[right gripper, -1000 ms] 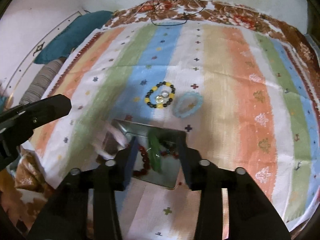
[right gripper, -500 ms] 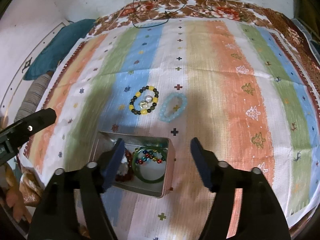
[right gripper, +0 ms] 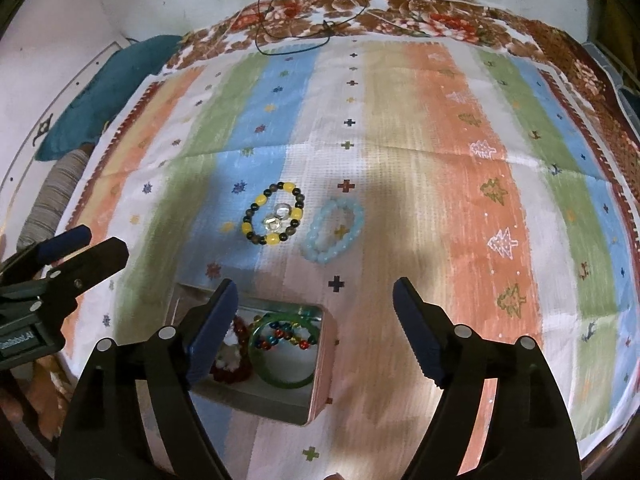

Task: Organize jewelry
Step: 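Move both open grippers toward the yellow-black and light blue bracelets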

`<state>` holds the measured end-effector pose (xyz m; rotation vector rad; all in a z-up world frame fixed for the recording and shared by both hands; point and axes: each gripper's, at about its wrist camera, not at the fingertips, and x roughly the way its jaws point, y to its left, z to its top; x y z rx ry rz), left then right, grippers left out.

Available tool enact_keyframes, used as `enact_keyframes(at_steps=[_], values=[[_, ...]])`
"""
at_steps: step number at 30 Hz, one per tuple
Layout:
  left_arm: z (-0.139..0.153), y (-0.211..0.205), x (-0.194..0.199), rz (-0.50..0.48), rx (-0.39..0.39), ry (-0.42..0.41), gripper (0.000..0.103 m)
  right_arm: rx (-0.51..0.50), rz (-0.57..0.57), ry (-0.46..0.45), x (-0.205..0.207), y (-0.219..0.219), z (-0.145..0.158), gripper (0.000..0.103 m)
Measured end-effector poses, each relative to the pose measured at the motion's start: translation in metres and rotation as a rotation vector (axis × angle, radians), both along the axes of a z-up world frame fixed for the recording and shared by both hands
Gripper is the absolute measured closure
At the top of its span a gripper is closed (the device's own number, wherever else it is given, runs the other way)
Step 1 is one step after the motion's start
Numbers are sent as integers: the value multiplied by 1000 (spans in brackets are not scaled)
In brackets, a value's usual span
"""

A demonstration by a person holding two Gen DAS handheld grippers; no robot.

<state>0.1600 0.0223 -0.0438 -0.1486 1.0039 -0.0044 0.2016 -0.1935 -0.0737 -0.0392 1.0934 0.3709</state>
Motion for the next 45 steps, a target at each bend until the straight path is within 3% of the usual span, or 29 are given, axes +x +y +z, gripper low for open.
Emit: enact_keyframes(at_steps=[3, 11, 15, 30, 35, 45], values=[[-8, 7, 7, 15, 23, 7, 11, -16, 0, 3, 7, 0, -4, 20], [-30, 23, 25, 72, -60, 62, 11, -8, -52, 45, 27, -10, -24, 19], [-36, 18, 33, 54, -46, 67, 11, 22, -66, 43, 36, -10, -22, 19], [-65, 13, 69, -2, 18, 121, 11, -70, -32, 52, 61, 7, -49, 19], [-76, 14, 82, -12, 26, 154, 11, -102, -51, 12, 71, 7, -52, 19], [-94, 16, 96, -21, 27, 173, 11, -116, -60, 52, 85, 5, -68, 19]])
